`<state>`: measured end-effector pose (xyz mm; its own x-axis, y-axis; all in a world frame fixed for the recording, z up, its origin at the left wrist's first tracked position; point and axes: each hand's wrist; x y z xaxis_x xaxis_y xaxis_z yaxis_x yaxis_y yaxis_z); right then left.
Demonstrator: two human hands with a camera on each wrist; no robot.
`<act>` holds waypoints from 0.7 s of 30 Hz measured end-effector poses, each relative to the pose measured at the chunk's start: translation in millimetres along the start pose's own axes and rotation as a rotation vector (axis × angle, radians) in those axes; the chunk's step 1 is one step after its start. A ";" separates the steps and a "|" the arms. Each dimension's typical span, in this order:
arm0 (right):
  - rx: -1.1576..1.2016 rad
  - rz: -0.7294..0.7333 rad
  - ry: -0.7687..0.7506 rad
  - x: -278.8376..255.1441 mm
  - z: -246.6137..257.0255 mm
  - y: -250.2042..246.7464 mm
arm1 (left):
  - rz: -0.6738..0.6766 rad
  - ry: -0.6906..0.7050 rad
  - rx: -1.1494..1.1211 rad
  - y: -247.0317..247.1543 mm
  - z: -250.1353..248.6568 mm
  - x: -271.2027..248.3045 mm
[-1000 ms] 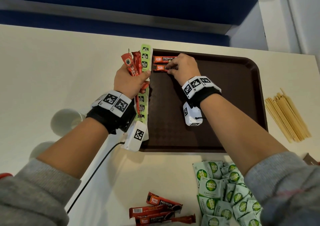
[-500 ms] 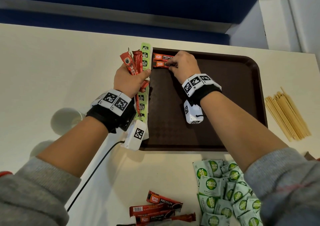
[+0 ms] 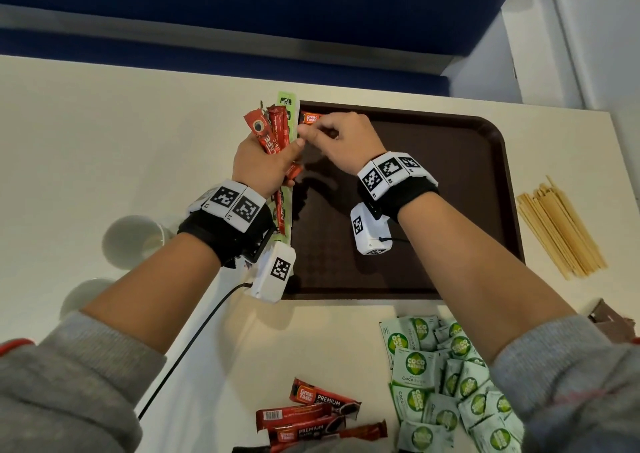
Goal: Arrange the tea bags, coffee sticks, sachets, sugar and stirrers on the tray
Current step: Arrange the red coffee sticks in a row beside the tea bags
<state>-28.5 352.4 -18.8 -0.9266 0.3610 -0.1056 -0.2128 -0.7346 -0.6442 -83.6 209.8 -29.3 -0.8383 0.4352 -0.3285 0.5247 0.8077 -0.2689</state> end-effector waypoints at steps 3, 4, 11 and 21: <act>0.150 0.132 0.049 -8.2 11.7 2.5 | -0.025 0.022 -0.004 -1.8 -4.3 -1.8; 0.204 0.177 0.083 -10.6 14.0 4.1 | -0.051 0.014 -0.018 -2.5 -5.5 -1.7; 0.307 0.450 0.244 -21.9 27.0 8.9 | -0.202 -0.019 -0.081 -5.2 -11.9 -4.0; 0.284 0.567 0.249 -26.9 17.1 1.3 | -0.184 -0.107 -0.248 -3.3 -15.1 -8.0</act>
<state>-9.1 331.9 -3.9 -0.8272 -0.0282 -0.5612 0.1805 -0.9592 -0.2178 -80.9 209.7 -12.2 -0.8887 0.2390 -0.3913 0.3023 0.9471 -0.1080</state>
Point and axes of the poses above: each hand's wrist, its own x-axis towards the middle knuckle, its own y-axis out of the palm, z = x × y, and after that the axes turned 5 degrees about x, right-handed
